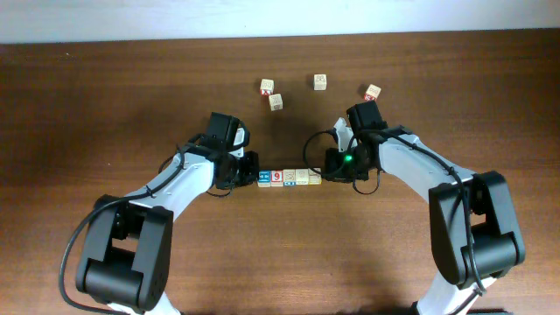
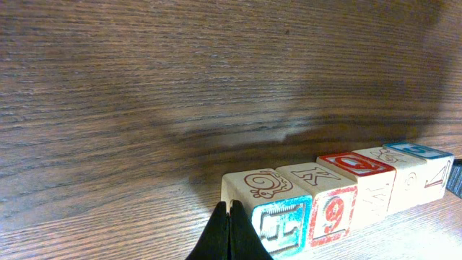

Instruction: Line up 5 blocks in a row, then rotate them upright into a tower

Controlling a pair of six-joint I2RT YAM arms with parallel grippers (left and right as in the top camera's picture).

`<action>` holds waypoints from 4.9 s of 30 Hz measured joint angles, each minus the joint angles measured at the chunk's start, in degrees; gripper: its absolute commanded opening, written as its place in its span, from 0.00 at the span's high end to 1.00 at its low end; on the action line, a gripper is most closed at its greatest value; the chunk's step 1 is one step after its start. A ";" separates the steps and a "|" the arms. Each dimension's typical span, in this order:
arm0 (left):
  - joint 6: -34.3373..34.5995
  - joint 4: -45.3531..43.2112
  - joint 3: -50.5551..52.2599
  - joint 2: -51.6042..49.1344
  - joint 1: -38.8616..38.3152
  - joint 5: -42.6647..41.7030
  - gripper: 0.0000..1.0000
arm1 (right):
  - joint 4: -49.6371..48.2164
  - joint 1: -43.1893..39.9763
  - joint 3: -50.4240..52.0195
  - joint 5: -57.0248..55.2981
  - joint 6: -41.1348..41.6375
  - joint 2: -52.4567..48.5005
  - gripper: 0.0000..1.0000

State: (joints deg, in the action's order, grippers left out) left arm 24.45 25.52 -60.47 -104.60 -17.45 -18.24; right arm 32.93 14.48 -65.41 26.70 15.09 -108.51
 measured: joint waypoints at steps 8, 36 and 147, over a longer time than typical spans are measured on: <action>-6.32 1.90 -0.02 0.00 5.51 -5.46 1.00 | -0.07 0.66 0.00 0.42 0.13 -0.02 0.96; -15.82 2.45 -0.74 -4.59 5.86 -10.82 1.00 | -0.66 0.66 0.00 0.66 0.13 -0.11 0.96; -12.17 6.03 -4.92 -5.20 4.72 -6.16 1.00 | -6.01 -4.59 2.67 22.08 -5.27 0.79 0.96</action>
State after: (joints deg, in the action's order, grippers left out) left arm 12.27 31.55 -65.39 -109.80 -12.73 -24.40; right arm 26.92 9.89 -62.74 48.77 9.82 -107.72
